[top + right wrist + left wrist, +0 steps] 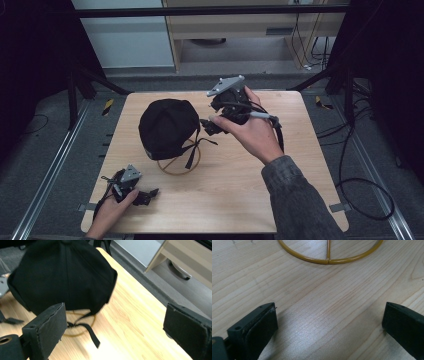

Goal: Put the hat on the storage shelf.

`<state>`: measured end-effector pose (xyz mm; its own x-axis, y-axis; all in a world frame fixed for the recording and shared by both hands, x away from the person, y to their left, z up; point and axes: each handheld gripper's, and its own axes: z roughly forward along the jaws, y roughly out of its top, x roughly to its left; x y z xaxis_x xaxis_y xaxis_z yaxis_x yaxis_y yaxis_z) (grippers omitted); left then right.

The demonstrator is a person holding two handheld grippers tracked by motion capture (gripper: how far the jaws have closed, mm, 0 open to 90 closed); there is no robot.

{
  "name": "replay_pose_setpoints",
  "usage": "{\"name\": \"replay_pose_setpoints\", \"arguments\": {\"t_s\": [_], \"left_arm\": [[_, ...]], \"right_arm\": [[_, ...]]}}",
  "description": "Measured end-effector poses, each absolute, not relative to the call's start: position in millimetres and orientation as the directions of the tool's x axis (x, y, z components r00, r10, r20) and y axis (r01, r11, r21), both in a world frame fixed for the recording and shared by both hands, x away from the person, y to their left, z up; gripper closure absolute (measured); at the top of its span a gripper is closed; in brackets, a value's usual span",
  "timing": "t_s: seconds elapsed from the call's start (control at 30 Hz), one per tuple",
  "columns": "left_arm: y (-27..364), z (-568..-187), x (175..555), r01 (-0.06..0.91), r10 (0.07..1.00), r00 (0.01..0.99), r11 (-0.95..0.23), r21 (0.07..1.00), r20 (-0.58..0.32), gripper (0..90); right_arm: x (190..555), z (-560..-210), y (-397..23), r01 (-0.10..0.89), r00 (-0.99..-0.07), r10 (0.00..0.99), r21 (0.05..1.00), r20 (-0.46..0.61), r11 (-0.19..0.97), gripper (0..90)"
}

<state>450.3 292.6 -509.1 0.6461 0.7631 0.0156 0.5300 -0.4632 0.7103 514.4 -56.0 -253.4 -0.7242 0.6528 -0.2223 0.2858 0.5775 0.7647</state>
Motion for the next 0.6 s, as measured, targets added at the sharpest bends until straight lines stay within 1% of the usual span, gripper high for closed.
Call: {"name": "replay_pose_setpoints", "arguments": {"t_s": [0.07, 0.1, 0.13, 0.2, 0.4, 0.6], "left_arm": [[292.6, -509.1, 450.3, 0.53, 0.763, 0.646, -0.463, 0.71, 0.016, 0.0], [292.6, -509.1, 450.2, 0.53, 0.763, 0.646, -0.463, 0.71, 0.016, 0.0], [292.6, -509.1, 450.3, 0.53, 0.763, 0.646, -0.463, 0.71, 0.016, 0.0], [292.5, -509.3, 450.2, 0.529, 0.763, 0.646, -0.462, 0.712, 0.016, 0.0], [292.5, -509.3, 450.2, 0.529, 0.764, 0.645, -0.462, 0.712, 0.016, 0.0], [292.5, -509.3, 450.1, 0.529, 0.764, 0.645, -0.462, 0.712, 0.016, 0.0]], "right_arm": [[512.7, -254.8, -59.7, 0.288, -0.721, 0.655, 0.763, -0.225, 0.579, 5.7], [511.2, -256.5, -63.6, 0.292, -0.718, 0.658, 0.76, -0.226, 0.58, 7.0], [507.8, -259.6, -71.2, 0.297, -0.704, 0.668, 0.753, -0.243, 0.588, 11.0], [505.8, -261.3, -75.2, 0.297, -0.701, 0.669, 0.753, -0.246, 0.587, 12.1], [493.5, -275.8, -93.5, 0.296, -0.706, 0.659, 0.737, -0.259, 0.608, 11.9], [482.5, -294.1, -112.8, 0.305, -0.69, 0.672, 0.733, -0.269, 0.607, 11.5]]}}
